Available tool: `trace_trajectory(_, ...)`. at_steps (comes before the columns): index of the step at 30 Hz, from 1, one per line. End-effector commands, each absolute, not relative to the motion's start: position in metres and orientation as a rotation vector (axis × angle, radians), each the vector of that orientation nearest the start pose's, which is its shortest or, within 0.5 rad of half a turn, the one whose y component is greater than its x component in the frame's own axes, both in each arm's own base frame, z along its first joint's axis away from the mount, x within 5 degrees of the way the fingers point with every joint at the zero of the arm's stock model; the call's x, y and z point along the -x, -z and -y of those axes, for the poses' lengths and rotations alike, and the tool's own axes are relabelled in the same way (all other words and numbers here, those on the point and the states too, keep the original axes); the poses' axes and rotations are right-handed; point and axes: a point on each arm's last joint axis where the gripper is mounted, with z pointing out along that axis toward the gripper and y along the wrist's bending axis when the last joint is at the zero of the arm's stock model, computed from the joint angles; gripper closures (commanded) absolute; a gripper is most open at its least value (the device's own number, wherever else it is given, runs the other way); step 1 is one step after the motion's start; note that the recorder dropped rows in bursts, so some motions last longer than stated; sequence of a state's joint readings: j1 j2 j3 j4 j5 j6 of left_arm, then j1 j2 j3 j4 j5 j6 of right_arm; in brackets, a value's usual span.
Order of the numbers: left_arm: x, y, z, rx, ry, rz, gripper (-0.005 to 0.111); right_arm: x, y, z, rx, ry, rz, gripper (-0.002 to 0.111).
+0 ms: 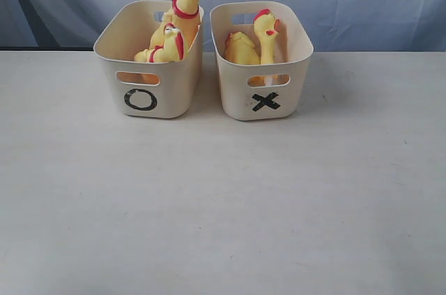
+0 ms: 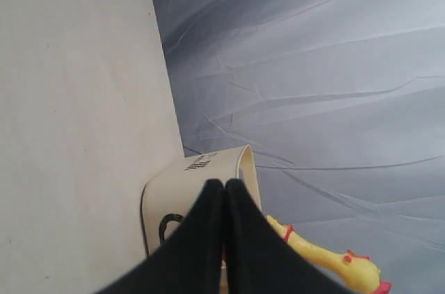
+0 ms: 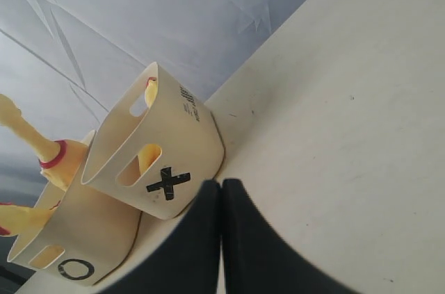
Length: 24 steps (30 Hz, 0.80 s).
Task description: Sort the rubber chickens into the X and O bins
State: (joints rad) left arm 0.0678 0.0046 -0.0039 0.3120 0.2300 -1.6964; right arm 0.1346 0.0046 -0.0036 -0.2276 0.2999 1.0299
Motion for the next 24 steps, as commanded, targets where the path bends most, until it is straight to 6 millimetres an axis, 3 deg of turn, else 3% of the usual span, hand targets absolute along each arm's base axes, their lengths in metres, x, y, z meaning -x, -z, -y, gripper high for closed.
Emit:
trace_trajectory(1, -0.0547, -0.1929, -0.0107, 1.155, 0.825, -1.353, 0.107, -0.0548, -0.1876, -0.0011, -0.644, -0.615, -1.69, 0.108)
trace_trajectory(5, -0.0547, -0.1929, -0.0107, 1.02, 0.699, -1.432, 0.107, -0.0548, -0.1876, -0.0011, -0.644, -0.615, -1.69, 0.108)
trace_trajectory(11, -0.0549, -0.194, -0.0104, 0.405, 0.149, -1.648, 0.107, -0.0549, -0.1878, -0.0012, -0.643, -0.616, -1.688, 0.108)
trace_trajectory(14, -0.0549, -0.194, -0.0104, 0.207, -0.029, -1.683, 0.107, -0.055, -0.1886, -0.0014, -0.639, -0.62, -1.68, 0.108)
trace_trajectory(24, -0.055, -0.194, -0.0103, 0.178, -0.053, -1.686, 0.107, -0.0547, -0.1879, -0.0035, -0.701, -0.699, -1.676, 0.108)
